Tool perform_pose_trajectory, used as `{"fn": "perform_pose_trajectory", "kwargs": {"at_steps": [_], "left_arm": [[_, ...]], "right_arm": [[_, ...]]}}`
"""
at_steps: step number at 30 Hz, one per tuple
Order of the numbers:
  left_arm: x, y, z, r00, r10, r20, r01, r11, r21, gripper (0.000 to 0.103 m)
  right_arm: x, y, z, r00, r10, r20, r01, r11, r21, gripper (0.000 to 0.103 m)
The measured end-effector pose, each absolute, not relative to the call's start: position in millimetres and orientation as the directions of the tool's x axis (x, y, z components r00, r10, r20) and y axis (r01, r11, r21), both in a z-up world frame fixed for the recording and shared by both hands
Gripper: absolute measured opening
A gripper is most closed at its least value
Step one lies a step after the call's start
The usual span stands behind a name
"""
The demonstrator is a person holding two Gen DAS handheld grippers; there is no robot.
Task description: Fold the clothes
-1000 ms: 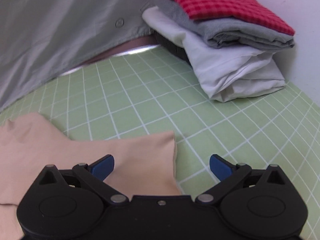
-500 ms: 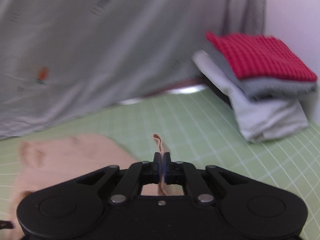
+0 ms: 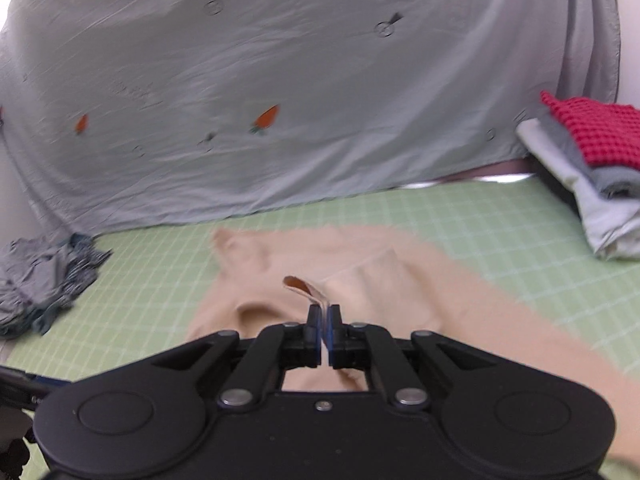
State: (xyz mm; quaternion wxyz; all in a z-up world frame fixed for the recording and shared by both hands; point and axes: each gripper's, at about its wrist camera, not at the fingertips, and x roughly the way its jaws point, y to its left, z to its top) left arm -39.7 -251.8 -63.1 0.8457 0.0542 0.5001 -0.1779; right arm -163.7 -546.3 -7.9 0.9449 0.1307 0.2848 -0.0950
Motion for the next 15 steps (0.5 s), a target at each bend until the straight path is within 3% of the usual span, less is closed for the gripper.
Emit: {"fn": "perform_pose_trajectory", "kwargs": {"at_steps": [15], "left_arm": [[-82.6,-189.2,-63.5,0.402,-0.259,-0.878,0.397,0.914,-0.087,0.103]], "right_arm": [[-206.1,-435.4,-11.0,0.814,-0.007,-0.58,0.159,0.965,0.211,0.002]]}}
